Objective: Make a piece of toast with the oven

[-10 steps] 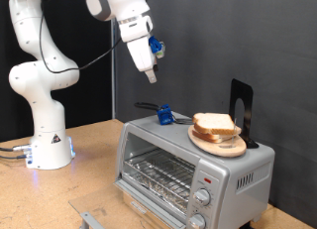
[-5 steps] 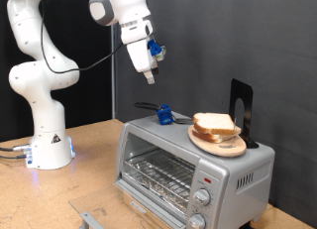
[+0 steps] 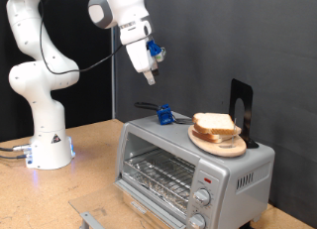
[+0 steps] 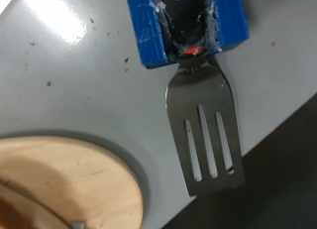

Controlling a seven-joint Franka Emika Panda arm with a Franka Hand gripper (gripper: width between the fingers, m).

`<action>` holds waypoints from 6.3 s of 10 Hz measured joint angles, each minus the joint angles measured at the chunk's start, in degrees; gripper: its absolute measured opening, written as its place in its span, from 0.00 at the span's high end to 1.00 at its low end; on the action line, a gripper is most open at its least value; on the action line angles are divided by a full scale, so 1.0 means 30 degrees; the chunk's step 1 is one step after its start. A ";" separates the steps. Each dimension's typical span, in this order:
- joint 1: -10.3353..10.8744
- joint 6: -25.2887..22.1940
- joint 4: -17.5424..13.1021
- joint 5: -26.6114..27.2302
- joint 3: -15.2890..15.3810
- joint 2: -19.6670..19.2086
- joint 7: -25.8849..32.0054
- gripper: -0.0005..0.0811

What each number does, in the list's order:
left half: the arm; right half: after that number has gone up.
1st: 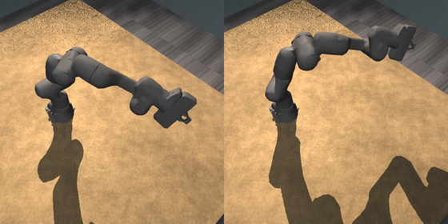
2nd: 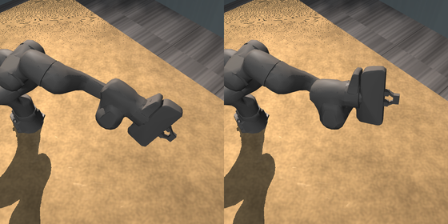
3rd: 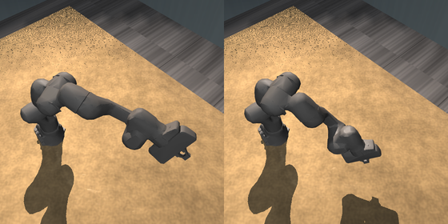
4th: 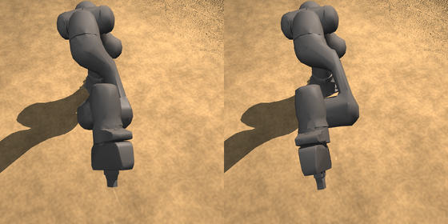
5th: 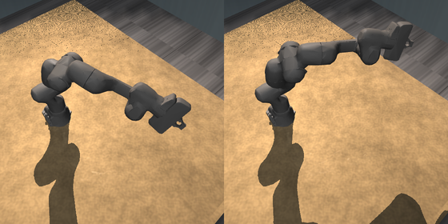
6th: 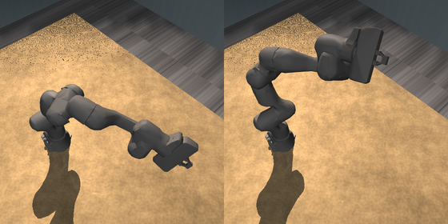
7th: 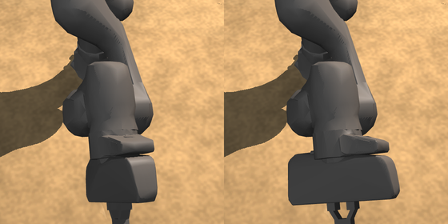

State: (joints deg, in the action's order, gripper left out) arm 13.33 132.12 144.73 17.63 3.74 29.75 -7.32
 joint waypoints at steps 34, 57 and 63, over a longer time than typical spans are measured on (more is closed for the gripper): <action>0.0151 0.5105 0.1643 0.1120 0.2148 -0.4260 0.2983 0.46; 0.0159 0.5286 0.1884 0.2604 0.2129 -0.4036 0.4587 0.01; 0.0159 0.5286 0.1900 0.2665 0.2122 -0.4034 0.4587 0.51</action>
State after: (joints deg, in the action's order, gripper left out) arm 13.81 147.98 150.42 25.63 10.10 17.65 6.44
